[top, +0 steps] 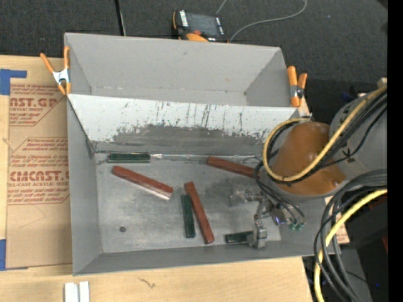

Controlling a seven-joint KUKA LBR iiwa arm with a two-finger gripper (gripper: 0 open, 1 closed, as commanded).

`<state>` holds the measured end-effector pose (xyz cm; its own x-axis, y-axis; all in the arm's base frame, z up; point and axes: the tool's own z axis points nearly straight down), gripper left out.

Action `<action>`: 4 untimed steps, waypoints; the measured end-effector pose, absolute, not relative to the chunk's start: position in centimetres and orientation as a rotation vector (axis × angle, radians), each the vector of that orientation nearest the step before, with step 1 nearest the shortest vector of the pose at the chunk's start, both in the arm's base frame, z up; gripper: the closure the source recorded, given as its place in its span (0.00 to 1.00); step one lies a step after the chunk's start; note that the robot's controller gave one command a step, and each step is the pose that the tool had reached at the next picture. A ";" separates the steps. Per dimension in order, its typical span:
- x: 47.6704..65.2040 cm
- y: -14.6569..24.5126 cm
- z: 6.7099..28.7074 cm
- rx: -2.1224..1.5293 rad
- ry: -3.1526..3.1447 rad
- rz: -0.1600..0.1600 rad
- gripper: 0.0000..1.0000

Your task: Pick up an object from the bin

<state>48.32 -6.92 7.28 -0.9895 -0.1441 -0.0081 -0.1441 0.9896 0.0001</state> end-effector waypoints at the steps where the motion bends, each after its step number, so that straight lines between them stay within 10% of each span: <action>1: 48.1 -7.0 7.3 -0.227 3.135 0.002 1.00; 2: 48.3 -7.0 7.4 -0.225 3.124 -0.001 0.00; 3: 48.1 -7.0 7.3 -0.227 3.135 0.001 1.00; 4: 48.3 -7.0 7.4 -0.225 3.124 -0.001 0.00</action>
Offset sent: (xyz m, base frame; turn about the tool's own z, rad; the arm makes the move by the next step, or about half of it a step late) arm 0.0000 0.0000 0.0000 0.0000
